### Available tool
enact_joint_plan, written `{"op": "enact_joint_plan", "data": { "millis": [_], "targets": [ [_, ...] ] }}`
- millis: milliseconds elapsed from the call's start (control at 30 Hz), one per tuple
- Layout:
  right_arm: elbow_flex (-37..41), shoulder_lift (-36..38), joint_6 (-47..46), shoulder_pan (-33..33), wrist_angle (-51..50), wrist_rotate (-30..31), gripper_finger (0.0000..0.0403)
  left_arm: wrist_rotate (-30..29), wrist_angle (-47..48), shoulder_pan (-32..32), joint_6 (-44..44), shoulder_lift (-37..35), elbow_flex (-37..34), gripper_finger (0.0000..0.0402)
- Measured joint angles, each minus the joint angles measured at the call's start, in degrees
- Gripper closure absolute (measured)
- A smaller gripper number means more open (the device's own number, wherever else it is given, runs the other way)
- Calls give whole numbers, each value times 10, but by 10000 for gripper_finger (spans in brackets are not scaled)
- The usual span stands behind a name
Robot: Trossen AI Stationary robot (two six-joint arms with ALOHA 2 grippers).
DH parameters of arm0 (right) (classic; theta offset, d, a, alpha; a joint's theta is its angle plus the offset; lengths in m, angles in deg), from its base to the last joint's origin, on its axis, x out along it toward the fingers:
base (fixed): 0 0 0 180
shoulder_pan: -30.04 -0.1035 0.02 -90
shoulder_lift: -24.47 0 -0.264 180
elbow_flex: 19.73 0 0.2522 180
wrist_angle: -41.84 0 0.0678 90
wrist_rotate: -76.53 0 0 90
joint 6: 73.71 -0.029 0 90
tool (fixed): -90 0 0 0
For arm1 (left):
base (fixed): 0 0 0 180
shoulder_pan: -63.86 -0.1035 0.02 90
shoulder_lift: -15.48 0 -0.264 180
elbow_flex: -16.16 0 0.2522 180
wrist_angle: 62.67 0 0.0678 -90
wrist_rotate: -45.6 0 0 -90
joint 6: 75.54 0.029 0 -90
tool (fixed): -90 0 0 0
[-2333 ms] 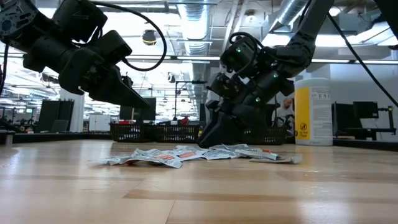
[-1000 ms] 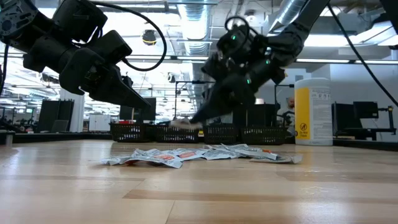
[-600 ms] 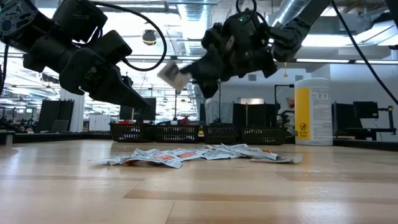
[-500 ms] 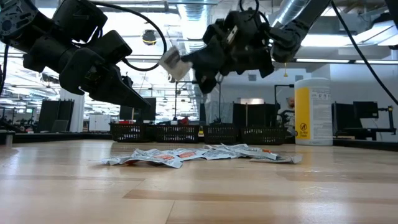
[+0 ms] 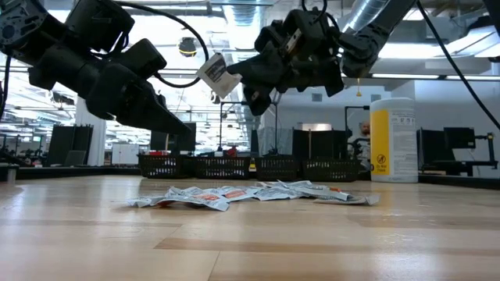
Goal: Pick & Place First Aid Supplies
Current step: Put the black towelette pack into the middle left black bin
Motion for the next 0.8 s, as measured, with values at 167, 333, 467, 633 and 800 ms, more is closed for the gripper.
{"op": "enact_joint_plan", "data": {
  "millis": [167,333,467,633,800],
  "targets": [
    [0,0,26,-3,-38,4,402,-17,-5,1,0,0,0,289],
    [0,0,36,-4,-65,4,403,8,-34,17,47,0,0,289],
    [0,0,40,-4,-66,4,403,15,-92,27,119,0,0,289],
    [0,0,47,-4,-66,-3,403,15,-137,15,182,0,0,289],
    [0,0,51,-5,-66,-5,403,14,-143,-21,196,0,0,289]
  ]
}}
